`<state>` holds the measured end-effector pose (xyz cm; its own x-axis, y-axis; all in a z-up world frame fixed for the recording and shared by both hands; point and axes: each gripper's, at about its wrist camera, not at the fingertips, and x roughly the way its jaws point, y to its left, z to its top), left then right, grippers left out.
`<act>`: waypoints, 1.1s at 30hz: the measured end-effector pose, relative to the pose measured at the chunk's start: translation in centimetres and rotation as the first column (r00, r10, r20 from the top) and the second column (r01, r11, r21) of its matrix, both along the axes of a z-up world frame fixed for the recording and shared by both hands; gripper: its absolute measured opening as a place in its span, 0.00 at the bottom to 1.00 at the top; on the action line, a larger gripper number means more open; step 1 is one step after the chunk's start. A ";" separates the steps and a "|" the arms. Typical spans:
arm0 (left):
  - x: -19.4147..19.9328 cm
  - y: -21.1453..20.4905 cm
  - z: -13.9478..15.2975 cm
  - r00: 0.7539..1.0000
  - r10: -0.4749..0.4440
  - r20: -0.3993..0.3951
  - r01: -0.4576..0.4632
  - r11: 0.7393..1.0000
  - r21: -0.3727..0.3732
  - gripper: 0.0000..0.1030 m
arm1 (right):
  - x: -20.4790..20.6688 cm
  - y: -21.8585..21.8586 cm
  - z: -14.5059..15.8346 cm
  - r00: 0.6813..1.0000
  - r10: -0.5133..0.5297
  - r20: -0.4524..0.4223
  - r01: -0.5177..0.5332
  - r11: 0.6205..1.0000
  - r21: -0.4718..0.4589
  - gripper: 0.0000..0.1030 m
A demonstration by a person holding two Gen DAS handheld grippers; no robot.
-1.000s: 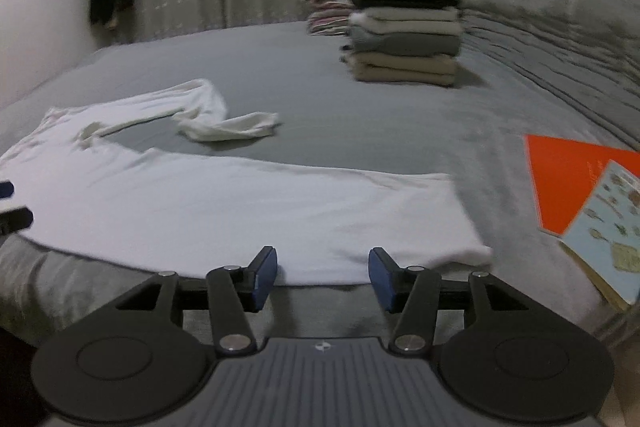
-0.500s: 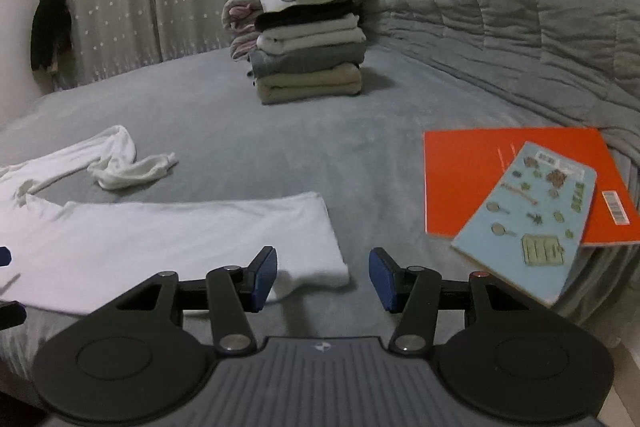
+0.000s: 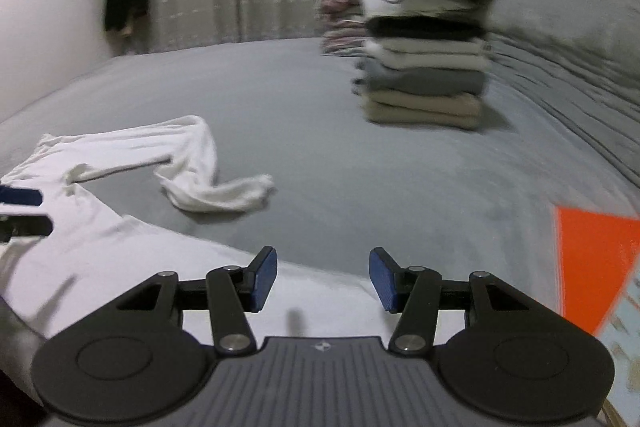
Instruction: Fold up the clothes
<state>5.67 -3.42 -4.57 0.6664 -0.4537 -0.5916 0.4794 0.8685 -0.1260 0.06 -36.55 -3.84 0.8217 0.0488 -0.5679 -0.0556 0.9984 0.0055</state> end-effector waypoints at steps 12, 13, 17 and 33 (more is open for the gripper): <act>7.9 0.0 -0.4 0.982 0.052 -0.181 -0.083 0.983 -0.164 0.88 | 11.0 2.6 -0.8 0.976 0.167 -0.140 -0.146 0.978 0.152 0.29; 8.3 -0.2 -0.7 0.980 0.055 -0.192 -0.088 0.981 -0.170 0.88 | 11.7 2.7 -1.1 0.971 0.176 -0.162 -0.148 0.974 0.171 0.25; 9.7 -0.8 -1.4 0.971 0.064 -0.231 -0.110 0.975 -0.191 0.86 | 12.5 2.4 -1.8 0.969 0.166 -0.183 -0.129 0.972 0.198 0.07; 17.1 -3.0 0.1 0.971 0.080 -0.227 -0.102 0.991 -0.087 0.79 | 14.1 -3.4 3.3 0.998 -0.040 -0.047 0.039 0.999 -0.029 0.06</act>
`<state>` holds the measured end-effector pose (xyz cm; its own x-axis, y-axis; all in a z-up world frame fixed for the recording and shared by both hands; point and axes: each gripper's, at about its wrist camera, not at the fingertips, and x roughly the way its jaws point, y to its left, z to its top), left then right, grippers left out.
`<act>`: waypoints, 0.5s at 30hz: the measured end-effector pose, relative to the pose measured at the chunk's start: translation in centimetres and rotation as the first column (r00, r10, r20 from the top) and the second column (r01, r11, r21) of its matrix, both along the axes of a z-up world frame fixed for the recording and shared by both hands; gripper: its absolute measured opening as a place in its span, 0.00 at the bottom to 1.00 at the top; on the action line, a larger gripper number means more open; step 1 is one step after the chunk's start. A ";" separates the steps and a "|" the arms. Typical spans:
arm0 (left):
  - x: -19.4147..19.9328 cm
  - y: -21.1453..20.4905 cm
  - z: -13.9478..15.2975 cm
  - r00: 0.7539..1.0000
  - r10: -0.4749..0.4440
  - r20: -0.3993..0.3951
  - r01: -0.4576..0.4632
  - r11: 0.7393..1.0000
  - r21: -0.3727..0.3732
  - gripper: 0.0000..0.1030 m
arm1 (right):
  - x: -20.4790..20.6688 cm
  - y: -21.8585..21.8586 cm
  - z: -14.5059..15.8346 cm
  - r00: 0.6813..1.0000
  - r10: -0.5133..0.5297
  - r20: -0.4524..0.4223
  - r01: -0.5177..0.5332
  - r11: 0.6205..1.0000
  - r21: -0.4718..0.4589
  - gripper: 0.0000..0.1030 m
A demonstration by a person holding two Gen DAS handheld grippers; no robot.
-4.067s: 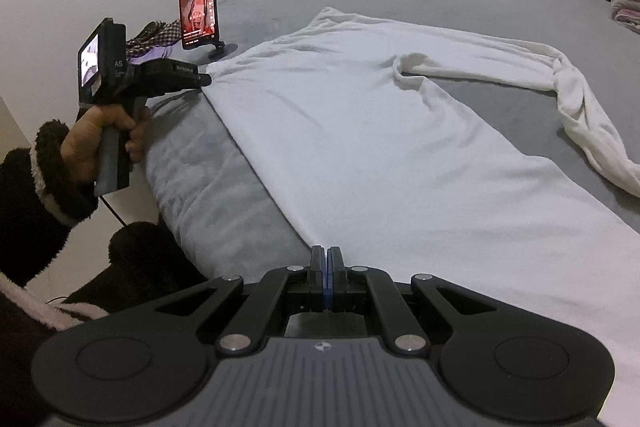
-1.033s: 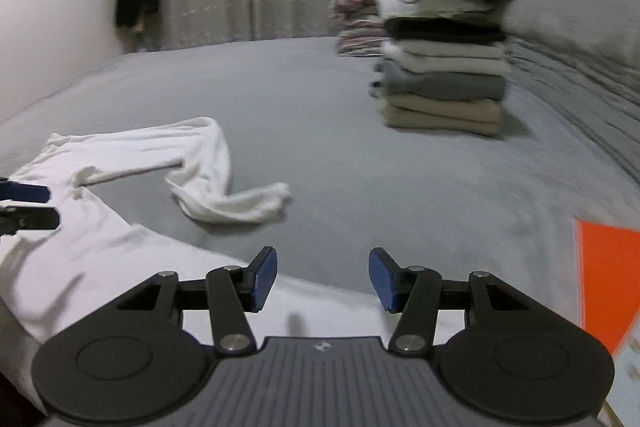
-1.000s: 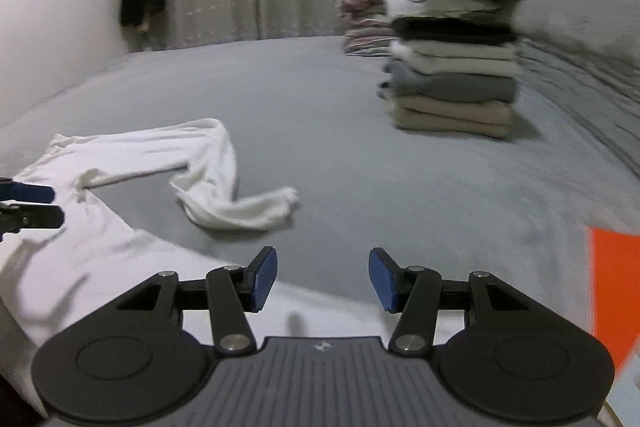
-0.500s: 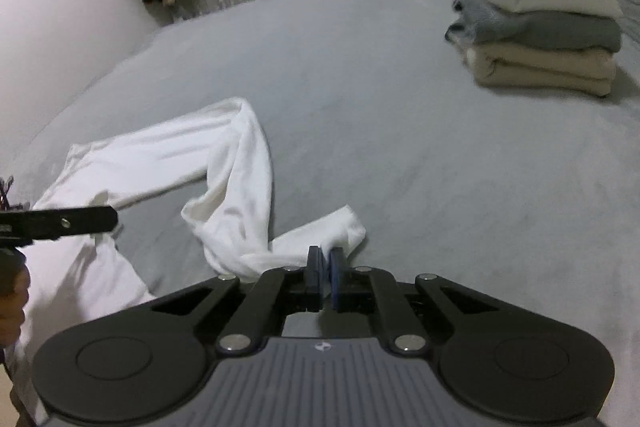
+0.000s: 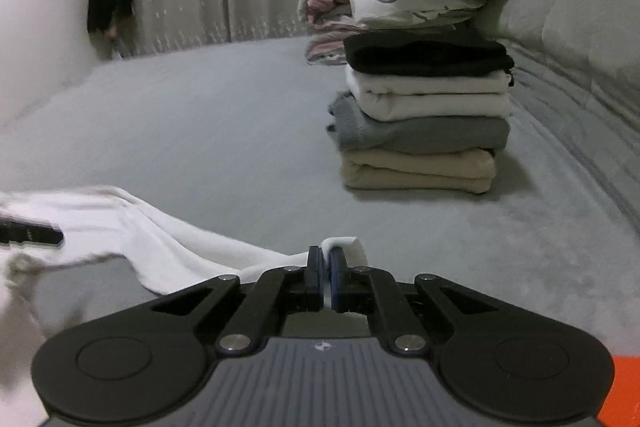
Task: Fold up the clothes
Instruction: 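Grasp the white garment's sleeve end with the right tool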
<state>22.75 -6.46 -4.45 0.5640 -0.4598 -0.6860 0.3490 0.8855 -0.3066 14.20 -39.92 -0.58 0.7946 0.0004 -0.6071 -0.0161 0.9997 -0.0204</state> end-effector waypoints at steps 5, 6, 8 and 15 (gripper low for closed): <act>1.3 0.2 -0.4 1.000 0.021 -0.015 -0.021 1.000 0.017 0.78 | -1.6 -0.2 -1.6 1.000 0.013 0.016 -0.013 1.000 -0.019 0.06; 1.6 0.2 -0.5 1.000 0.026 -0.018 -0.025 0.999 0.020 0.78 | -2.3 0.2 -2.1 0.999 0.037 0.007 -0.037 0.999 -0.025 0.06; 2.2 0.3 -0.7 0.999 0.034 -0.024 -0.034 0.999 0.027 0.78 | -3.4 0.9 -3.0 0.996 0.082 -0.018 -0.083 0.995 -0.053 0.06; 4.0 0.5 -1.2 0.997 0.065 -0.044 -0.063 0.997 0.051 0.76 | -6.2 1.3 -5.3 0.984 0.140 -0.107 -0.149 0.985 -0.087 0.09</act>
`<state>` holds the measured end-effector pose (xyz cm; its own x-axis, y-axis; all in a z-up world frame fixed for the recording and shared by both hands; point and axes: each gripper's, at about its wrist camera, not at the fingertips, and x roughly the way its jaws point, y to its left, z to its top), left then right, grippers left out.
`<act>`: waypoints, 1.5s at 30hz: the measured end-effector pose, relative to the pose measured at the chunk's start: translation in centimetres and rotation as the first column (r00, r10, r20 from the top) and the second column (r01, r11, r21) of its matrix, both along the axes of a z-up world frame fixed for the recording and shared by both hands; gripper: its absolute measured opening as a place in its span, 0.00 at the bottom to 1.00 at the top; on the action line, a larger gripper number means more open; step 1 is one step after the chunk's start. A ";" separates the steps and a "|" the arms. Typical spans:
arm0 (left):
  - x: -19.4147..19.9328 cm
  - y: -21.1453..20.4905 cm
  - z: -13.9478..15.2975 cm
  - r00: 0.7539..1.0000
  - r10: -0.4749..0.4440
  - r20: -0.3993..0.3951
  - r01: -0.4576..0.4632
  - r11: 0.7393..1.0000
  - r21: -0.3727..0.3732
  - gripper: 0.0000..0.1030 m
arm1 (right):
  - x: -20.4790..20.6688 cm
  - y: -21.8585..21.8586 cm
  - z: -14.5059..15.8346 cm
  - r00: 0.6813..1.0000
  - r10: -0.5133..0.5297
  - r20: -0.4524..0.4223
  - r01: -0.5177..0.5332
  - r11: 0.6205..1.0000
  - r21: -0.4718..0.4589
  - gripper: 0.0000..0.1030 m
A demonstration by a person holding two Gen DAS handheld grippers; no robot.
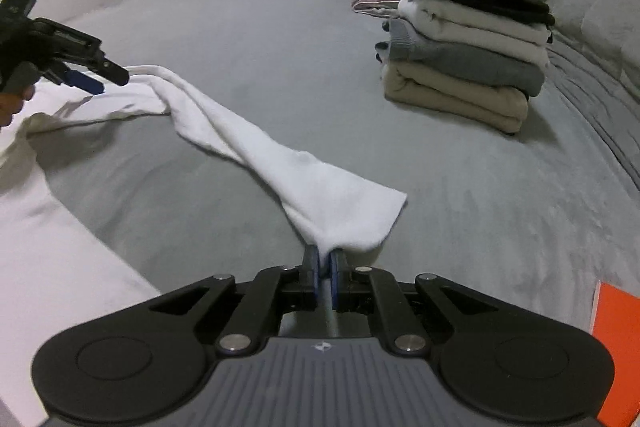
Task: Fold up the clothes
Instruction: 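Grasp the white garment's sleeve end with the right tool, then pull the held sleeve across the garment with the right tool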
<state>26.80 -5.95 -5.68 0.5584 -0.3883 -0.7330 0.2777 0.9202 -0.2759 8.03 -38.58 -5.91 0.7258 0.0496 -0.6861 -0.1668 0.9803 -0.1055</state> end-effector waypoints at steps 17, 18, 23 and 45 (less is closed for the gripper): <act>3.7 -1.2 -0.6 0.991 -0.045 0.127 0.010 0.965 0.263 0.70 | 7.2 -4.6 0.6 0.992 -0.115 -0.055 0.124 0.974 0.188 0.06; 4.0 -1.4 -0.8 0.989 -0.055 0.135 0.015 0.958 0.285 0.69 | 7.4 -4.6 0.8 0.992 -0.115 -0.048 0.122 0.976 0.182 0.05; 5.1 -2.8 -1.4 0.981 -0.119 0.156 0.055 0.929 0.366 0.65 | 9.7 -5.3 2.9 0.984 -0.168 0.057 0.162 0.983 0.089 0.05; 3.7 -5.7 -0.9 0.953 -0.177 0.246 0.079 0.929 0.362 0.48 | 20.4 -6.3 -0.9 0.942 -0.327 0.078 0.329 0.944 -0.017 0.09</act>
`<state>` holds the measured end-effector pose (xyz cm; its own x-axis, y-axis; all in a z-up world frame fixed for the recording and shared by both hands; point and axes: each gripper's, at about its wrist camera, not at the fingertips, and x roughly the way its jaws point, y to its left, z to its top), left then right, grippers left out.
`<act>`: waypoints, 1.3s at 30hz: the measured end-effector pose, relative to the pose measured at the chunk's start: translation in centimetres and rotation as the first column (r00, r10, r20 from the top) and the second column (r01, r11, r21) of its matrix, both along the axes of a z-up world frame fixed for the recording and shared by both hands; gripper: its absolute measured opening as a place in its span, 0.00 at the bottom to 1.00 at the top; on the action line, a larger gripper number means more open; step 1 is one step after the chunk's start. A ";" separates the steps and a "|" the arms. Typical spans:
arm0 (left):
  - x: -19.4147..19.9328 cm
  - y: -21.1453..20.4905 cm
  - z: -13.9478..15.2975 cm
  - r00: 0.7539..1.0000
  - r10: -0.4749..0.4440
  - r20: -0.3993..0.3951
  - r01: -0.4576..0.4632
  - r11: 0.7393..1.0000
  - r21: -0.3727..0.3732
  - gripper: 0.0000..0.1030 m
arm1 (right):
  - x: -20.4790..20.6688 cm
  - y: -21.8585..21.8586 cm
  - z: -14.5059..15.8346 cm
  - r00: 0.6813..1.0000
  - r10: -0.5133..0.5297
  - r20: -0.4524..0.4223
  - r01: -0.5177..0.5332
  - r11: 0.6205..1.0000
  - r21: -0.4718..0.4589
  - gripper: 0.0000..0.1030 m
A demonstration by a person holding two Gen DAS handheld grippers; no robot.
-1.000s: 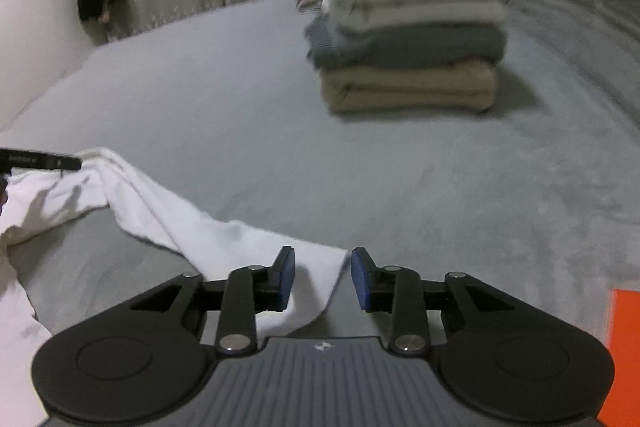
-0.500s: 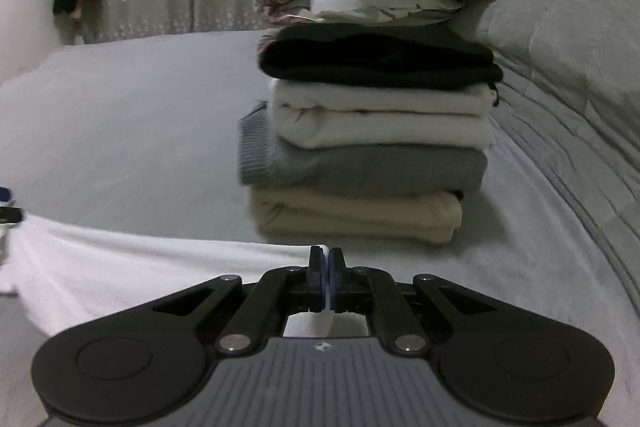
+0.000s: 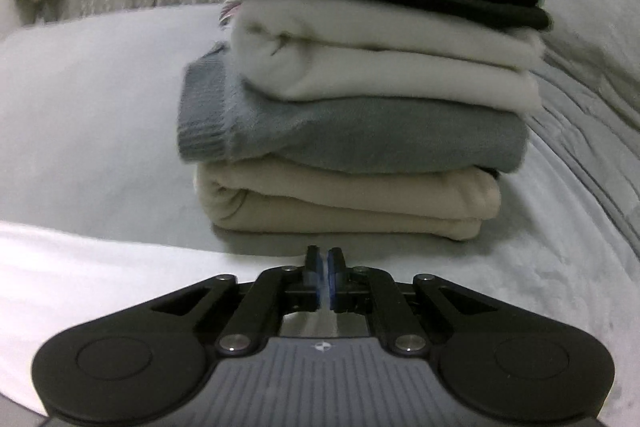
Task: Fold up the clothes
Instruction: 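Pull the held sleeve across the garment with the right tool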
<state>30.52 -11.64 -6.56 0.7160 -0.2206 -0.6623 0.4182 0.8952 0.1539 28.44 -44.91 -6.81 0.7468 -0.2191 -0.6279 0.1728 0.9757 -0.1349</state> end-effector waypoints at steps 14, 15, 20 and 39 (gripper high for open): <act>-7.5 -0.9 0.4 0.993 -0.118 -0.023 0.113 0.980 -0.167 0.54 | -8.5 -5.4 1.6 0.996 -0.095 -0.002 0.087 0.903 0.422 0.39; -7.9 -1.1 0.2 0.992 -0.127 -0.025 0.121 0.978 -0.168 0.54 | -9.0 -5.2 1.6 0.995 -0.095 -0.001 0.086 0.891 0.445 0.39; -9.1 -2.2 -1.0 0.989 -0.144 -0.040 0.136 0.978 -0.156 0.52 | -9.6 -4.7 0.6 0.992 -0.127 0.018 0.100 0.854 0.511 0.39; -11.4 -2.6 -1.3 0.960 -0.273 -0.069 0.265 0.959 -0.104 0.05 | -8.5 -1.8 0.0 0.990 -0.124 0.069 0.107 0.971 0.214 0.04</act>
<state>19.10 -14.21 -7.89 0.5659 -0.4608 -0.6837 0.6532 0.7566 0.0308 19.90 -46.69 -6.83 0.7746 -0.1775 -0.6070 0.2881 0.9535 0.0889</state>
